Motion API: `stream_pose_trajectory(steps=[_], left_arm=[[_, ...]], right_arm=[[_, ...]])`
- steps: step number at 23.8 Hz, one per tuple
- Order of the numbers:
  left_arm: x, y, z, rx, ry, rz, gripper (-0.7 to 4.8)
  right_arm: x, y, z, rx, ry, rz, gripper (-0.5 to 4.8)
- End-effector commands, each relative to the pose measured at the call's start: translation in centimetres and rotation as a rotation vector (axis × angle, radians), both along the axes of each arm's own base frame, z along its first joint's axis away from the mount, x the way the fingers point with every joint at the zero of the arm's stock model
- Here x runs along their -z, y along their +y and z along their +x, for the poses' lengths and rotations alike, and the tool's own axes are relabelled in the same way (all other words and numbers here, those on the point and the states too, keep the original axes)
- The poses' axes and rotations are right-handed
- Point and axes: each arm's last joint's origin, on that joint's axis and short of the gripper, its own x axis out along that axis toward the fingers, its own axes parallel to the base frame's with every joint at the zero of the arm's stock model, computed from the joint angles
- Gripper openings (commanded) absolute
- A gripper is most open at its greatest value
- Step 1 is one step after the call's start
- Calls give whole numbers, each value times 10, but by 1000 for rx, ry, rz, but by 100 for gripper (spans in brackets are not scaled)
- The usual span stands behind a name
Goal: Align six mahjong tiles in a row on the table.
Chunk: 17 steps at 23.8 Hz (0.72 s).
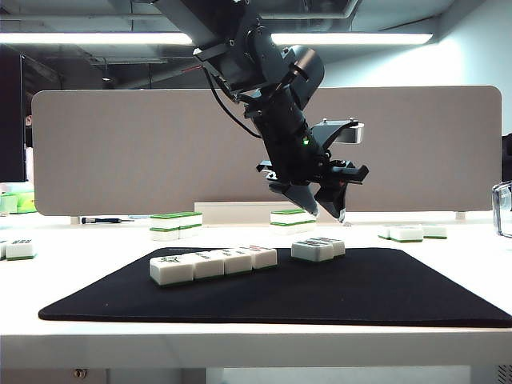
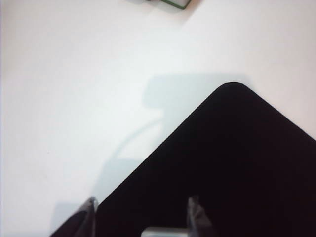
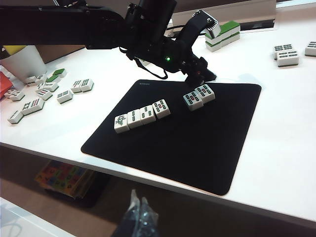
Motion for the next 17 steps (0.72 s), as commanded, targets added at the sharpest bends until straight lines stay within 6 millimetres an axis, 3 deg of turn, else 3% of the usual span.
stream_pose_trajectory(steps=[1,17], left_arm=[[6,-2,0,7,14,8,238],[25,3,-10,1,141,137,238]], right_arm=[[-1,0,-3,1,-34,-3,-1],[-1,0,-3,1,-34,-3,-1]])
